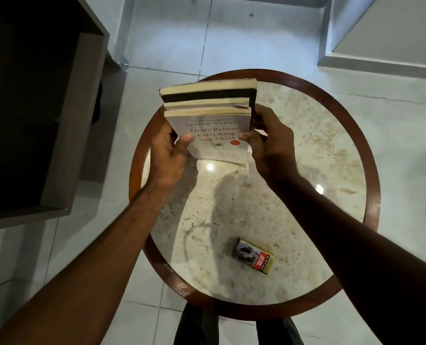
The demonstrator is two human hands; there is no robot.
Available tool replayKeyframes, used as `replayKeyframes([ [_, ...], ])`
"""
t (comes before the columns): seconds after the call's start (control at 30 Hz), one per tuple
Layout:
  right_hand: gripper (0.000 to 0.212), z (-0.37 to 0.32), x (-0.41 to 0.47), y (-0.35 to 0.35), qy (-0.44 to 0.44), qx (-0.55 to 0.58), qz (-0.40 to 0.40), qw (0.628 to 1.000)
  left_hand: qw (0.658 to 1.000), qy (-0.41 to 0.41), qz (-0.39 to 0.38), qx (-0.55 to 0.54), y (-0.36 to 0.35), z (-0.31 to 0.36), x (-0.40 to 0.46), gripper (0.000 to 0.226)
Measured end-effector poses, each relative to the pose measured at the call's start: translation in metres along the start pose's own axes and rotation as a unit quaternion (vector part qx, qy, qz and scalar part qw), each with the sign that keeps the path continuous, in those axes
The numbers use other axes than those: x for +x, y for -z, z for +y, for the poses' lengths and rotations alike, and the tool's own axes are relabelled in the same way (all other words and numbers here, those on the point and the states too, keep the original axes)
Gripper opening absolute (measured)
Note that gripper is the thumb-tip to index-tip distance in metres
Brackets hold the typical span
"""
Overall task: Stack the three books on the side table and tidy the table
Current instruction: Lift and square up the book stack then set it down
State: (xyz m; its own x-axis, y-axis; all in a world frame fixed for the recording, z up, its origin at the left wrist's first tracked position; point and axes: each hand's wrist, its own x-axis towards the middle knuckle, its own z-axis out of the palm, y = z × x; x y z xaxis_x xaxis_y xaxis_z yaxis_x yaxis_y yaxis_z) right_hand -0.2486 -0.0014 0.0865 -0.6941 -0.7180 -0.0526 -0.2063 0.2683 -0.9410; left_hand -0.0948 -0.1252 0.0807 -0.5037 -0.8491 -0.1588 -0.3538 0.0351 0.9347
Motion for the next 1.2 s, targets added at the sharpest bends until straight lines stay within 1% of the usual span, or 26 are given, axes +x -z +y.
replayKeyframes([
  [0.1,0.045,0.000,-0.006,0.004,0.022,-0.010,0.004,1.000,1.000,-0.006,0.012,0.002,0.002,0.001,-0.004,0.039],
  [0.23,0.036,0.010,-0.015,0.003,-0.020,0.001,0.011,1.000,1.000,-0.002,0.019,0.023,-0.007,0.002,-0.014,0.038],
  [0.3,0.033,0.010,-0.016,0.005,-0.026,0.002,0.028,0.999,0.999,0.013,0.042,0.017,-0.014,0.003,-0.013,0.032],
  [0.37,0.028,0.008,-0.012,0.011,-0.037,0.005,0.029,0.999,0.997,0.038,0.068,0.024,-0.021,0.009,-0.013,0.035],
  [0.4,0.025,0.007,-0.011,0.018,-0.053,0.001,0.025,0.998,0.995,0.058,0.077,0.025,-0.028,0.013,-0.017,0.039],
  [0.47,0.021,0.005,-0.011,0.041,-0.085,-0.045,0.021,0.995,0.992,0.091,0.077,0.046,-0.047,0.022,-0.026,0.035],
  [0.53,0.020,0.010,-0.013,0.070,-0.116,-0.124,0.006,0.986,0.987,0.128,0.053,0.085,-0.071,0.029,-0.036,0.026],
  [0.6,0.025,0.017,-0.014,0.102,-0.171,-0.169,-0.017,0.971,0.979,0.165,0.024,0.115,-0.101,0.037,-0.043,0.021],
  [0.77,0.023,0.049,-0.004,0.166,-0.329,-0.160,-0.058,0.929,0.960,0.239,-0.029,0.143,-0.177,0.047,-0.056,0.027],
  [0.87,0.020,0.066,0.006,0.177,-0.367,-0.188,-0.069,0.908,0.947,0.287,-0.018,0.146,-0.209,0.043,-0.057,0.029],
  [0.93,0.020,0.079,0.011,0.182,-0.370,-0.202,-0.073,0.904,0.939,0.307,0.006,0.153,-0.228,0.045,-0.061,0.029],
  [1.03,0.025,0.091,0.016,0.182,-0.354,-0.235,-0.076,0.902,0.942,0.287,0.015,0.175,-0.245,0.046,-0.065,0.027],
  [1.13,0.026,0.108,0.017,0.189,-0.351,-0.229,-0.069,0.905,0.943,0.247,0.007,0.224,-0.252,0.050,-0.064,0.027],
  [1.2,0.023,0.116,0.016,0.192,-0.354,-0.221,-0.067,0.906,0.938,0.228,-0.009,0.263,-0.253,0.048,-0.059,0.030],
])
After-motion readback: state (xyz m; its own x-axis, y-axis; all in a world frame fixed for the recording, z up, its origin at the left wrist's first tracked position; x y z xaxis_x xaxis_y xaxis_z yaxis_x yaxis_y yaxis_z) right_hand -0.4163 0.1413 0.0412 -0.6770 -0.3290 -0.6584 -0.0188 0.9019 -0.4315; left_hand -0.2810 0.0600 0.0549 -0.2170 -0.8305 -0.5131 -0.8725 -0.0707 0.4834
